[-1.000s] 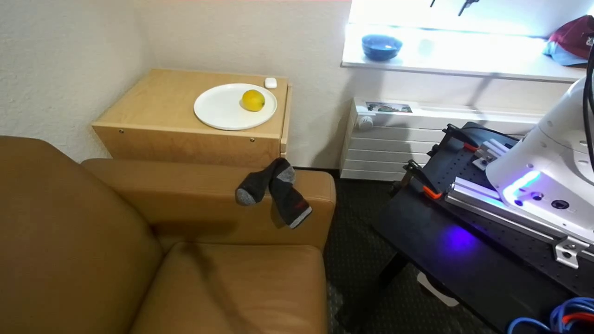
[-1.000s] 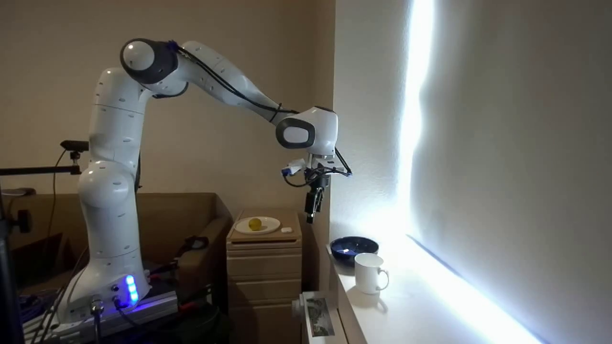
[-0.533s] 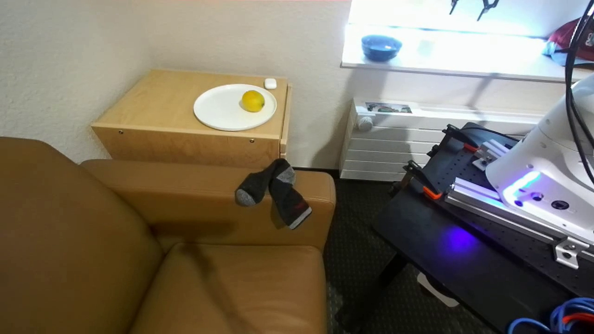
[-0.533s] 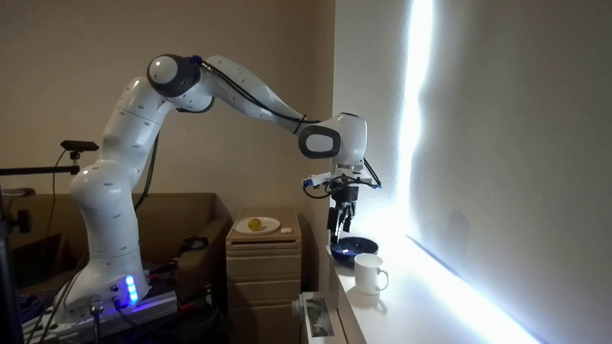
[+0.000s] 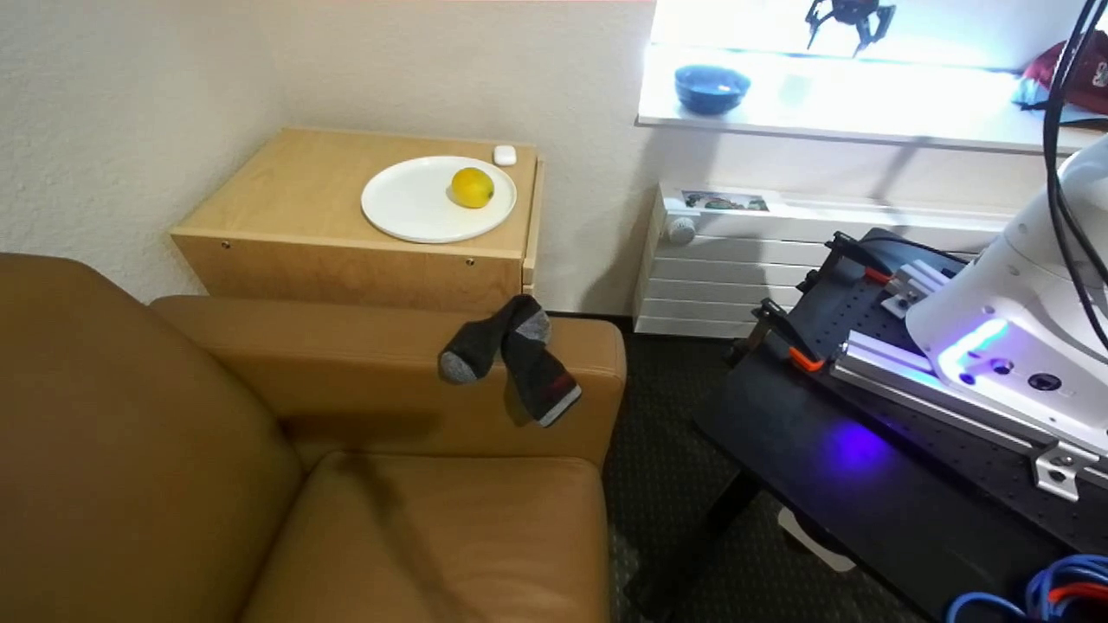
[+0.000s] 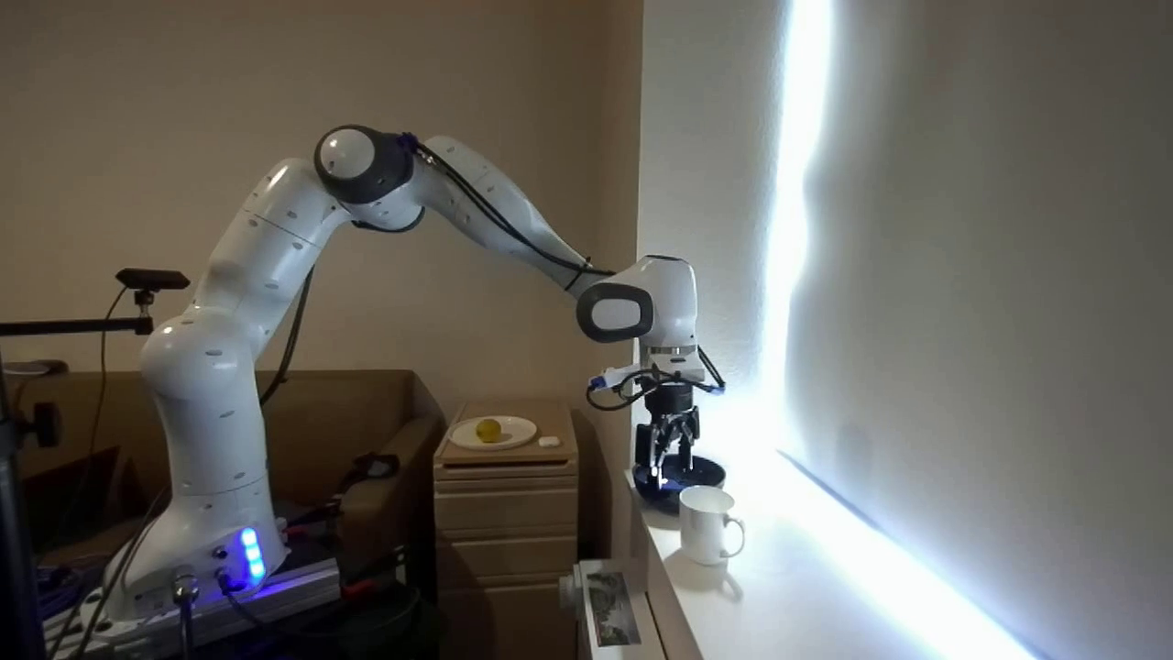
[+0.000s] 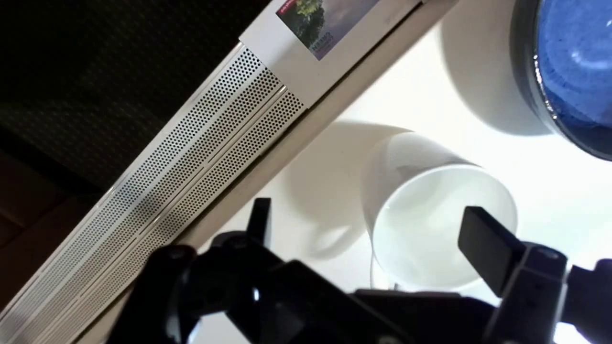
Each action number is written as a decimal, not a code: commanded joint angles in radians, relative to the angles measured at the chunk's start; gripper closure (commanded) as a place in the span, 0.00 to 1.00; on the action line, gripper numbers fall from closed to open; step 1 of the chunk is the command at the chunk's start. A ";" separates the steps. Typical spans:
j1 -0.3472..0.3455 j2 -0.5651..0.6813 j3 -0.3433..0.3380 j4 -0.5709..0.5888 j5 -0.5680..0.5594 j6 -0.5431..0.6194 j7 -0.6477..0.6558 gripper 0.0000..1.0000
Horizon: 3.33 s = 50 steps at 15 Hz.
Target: Move the mug cup from the window sill to the top of the dresser
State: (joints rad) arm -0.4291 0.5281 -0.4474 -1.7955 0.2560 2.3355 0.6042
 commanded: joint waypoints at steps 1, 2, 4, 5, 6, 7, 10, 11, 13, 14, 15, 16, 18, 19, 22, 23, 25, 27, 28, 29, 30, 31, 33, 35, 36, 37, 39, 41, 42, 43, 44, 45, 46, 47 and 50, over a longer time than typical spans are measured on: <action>0.034 0.078 -0.001 -0.014 0.016 0.133 0.163 0.00; 0.045 0.096 -0.011 -0.014 0.007 0.162 0.213 0.00; 0.055 0.117 -0.019 -0.025 0.009 0.223 0.297 0.00; 0.063 0.131 -0.032 -0.023 -0.003 0.247 0.338 0.00; 0.064 0.140 -0.036 -0.026 -0.006 0.259 0.368 0.00; 0.061 0.154 -0.036 -0.020 -0.006 0.258 0.392 0.00; 0.009 0.184 0.007 0.007 0.028 0.182 0.401 0.25; -0.004 0.193 0.015 0.007 0.038 0.184 0.399 0.26; -0.025 0.199 0.028 0.010 0.056 0.178 0.395 0.42; -0.036 0.201 0.033 0.013 0.066 0.176 0.392 0.47; -0.043 0.199 0.035 0.019 0.073 0.174 0.395 0.56; -0.048 0.200 0.037 0.025 0.080 0.169 0.397 0.62; -0.046 0.200 0.035 0.049 0.085 0.152 0.414 0.76; -0.045 0.199 0.035 0.060 0.085 0.142 0.421 0.83; -0.040 0.197 0.040 0.099 0.084 0.112 0.451 0.99; -0.039 0.197 0.045 0.115 0.084 0.103 0.461 1.00; -0.038 0.198 0.057 0.146 0.084 0.067 0.479 0.99; -0.056 0.193 0.075 0.147 0.095 0.060 0.465 0.98; -0.089 0.178 0.089 0.104 0.113 0.090 0.410 0.98; -0.105 0.153 0.101 0.087 0.122 0.087 0.362 0.98; -0.120 0.127 0.107 0.058 0.127 0.089 0.300 0.98; -0.149 0.072 0.133 0.007 0.105 0.100 0.201 0.98; -0.120 -0.015 0.084 -0.090 0.080 0.096 0.072 0.98; -0.082 -0.104 0.052 -0.186 0.041 0.113 -0.022 0.98; -0.064 -0.151 0.040 -0.233 0.020 0.120 -0.064 0.98; -0.041 -0.203 0.031 -0.283 -0.005 0.125 -0.095 0.98; 0.010 -0.304 0.019 -0.384 -0.065 0.138 -0.138 0.98; 0.049 -0.417 0.025 -0.484 -0.118 0.146 -0.175 0.98; 0.020 -0.277 0.022 -0.342 -0.078 0.101 -0.126 0.98; 0.034 -0.312 0.025 -0.373 -0.085 0.100 -0.122 0.94; 0.038 -0.317 0.025 -0.375 -0.085 0.099 -0.118 0.94; 0.037 -0.311 0.024 -0.369 -0.084 0.099 -0.117 0.94; 0.034 -0.296 0.020 -0.362 -0.084 0.100 -0.118 0.94; 0.032 -0.285 0.016 -0.357 -0.084 0.100 -0.118 0.98; 0.130 -0.348 0.053 -0.436 -0.197 0.151 -0.110 0.98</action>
State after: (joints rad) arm -0.3800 0.2471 -0.4214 -2.1628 0.1279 2.4459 0.4862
